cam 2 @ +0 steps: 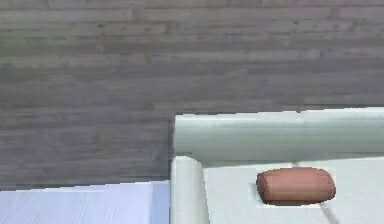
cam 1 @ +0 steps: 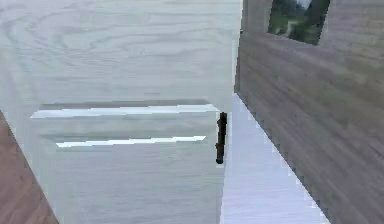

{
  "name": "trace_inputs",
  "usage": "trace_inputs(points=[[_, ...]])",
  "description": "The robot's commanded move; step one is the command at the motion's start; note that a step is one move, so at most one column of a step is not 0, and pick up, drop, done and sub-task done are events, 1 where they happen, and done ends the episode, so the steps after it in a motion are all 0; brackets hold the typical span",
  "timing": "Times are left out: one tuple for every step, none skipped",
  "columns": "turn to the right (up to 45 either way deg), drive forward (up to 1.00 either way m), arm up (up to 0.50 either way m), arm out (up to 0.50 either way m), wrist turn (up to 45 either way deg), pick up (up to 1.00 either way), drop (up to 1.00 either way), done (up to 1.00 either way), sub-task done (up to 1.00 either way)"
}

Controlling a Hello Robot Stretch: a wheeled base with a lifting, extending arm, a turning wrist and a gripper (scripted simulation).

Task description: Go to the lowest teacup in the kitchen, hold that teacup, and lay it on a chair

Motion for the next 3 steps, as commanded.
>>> trace_inputs(points=[[36.0, 0.00, 0.00, 0.00, 0.0, 0.00, 0.00, 0.00, 0.00], [0.0, 0.40, 0.00, 0.00, 0.0, 0.00, 0.00, 0.00, 0.00], [6.0, 0.00, 0.00, 0.00, 0.0, 0.00, 0.00, 0.00, 0.00]])
